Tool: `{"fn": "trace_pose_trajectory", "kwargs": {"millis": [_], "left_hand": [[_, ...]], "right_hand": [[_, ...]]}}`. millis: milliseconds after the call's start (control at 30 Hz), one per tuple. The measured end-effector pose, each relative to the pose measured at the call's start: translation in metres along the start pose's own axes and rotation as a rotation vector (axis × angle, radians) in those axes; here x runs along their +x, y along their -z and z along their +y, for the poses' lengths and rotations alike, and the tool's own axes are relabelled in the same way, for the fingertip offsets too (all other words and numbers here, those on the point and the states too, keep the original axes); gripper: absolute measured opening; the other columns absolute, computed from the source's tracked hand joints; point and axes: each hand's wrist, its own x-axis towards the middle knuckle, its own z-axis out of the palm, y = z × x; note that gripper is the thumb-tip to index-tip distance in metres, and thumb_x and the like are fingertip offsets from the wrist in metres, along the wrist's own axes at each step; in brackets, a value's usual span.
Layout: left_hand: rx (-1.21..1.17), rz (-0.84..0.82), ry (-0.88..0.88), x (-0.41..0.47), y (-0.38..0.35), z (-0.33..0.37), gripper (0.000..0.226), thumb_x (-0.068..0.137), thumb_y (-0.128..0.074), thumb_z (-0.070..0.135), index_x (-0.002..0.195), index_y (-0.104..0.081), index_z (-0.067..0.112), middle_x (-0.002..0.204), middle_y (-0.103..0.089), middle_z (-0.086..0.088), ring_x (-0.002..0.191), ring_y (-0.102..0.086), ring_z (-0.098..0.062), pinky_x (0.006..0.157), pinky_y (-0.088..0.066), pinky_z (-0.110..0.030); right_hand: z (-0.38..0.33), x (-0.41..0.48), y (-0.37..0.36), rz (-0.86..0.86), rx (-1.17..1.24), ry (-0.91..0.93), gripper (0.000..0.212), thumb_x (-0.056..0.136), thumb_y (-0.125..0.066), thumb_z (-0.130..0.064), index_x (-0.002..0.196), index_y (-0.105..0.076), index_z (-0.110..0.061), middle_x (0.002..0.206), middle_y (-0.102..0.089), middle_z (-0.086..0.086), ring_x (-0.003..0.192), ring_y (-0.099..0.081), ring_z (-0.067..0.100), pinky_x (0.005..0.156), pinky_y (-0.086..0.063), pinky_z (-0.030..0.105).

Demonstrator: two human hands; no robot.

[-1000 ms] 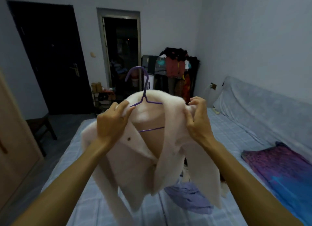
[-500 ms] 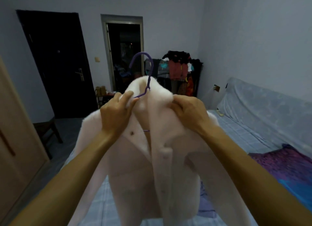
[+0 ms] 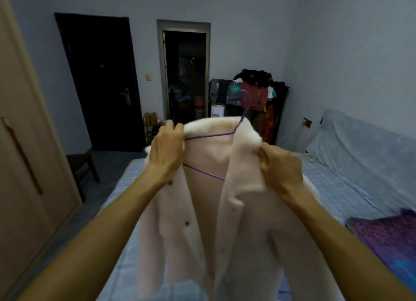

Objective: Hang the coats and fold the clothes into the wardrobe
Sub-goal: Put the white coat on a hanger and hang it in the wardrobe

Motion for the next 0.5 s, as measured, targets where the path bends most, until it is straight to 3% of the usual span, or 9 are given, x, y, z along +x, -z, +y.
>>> {"fn": "trace_pose_trajectory", "kwargs": {"millis": [133,233,333,500], "left_hand": [[-0.123,0.064,0.079,0.009,0.008,0.031,0.020,0.086,-0.045,0.000,0.102,-0.057,-0.002,0.102,-0.054,-0.022,0.085,-0.056,-0.039,0.060,-0.036,-0.039],[-0.287,0.014,-0.039,-0.037,-0.018,0.062,0.022,0.084,-0.046,0.009,0.101,-0.057,0.002,0.093,-0.058,-0.019,0.076,-0.059,-0.036,0.058,-0.047,-0.039],[-0.429,-0.203,0.040,-0.068,-0.033,0.041,0.031,0.094,-0.041,0.033,0.110,-0.054,0.009,0.102,-0.058,-0.014,0.091,-0.055,-0.034,0.075,-0.044,-0.040],[-0.341,-0.055,-0.129,-0.007,-0.016,0.013,0.067,0.085,-0.041,0.063,0.131,-0.044,0.014,0.126,-0.048,-0.010,0.117,-0.042,-0.025,0.099,-0.031,-0.041]], "right_hand": [[-0.005,-0.012,-0.021,-0.068,-0.015,-0.071,0.029,0.087,-0.043,-0.028,0.096,-0.068,-0.017,0.072,-0.066,0.011,0.060,-0.060,0.035,0.052,-0.039,0.034],[-0.002,-0.016,-0.024,0.043,0.088,-0.167,0.033,0.089,-0.043,-0.032,0.103,-0.070,-0.017,0.080,-0.070,0.013,0.066,-0.063,0.036,0.056,-0.041,0.033],[0.009,-0.023,-0.013,0.198,0.108,-0.058,0.036,0.090,-0.043,-0.030,0.101,-0.072,-0.011,0.079,-0.072,0.012,0.062,-0.065,0.032,0.055,-0.035,0.024],[0.007,-0.012,-0.013,0.269,0.143,0.047,0.025,0.091,-0.052,-0.022,0.097,-0.072,-0.008,0.075,-0.070,0.009,0.060,-0.063,0.028,0.049,-0.045,0.030]]}}
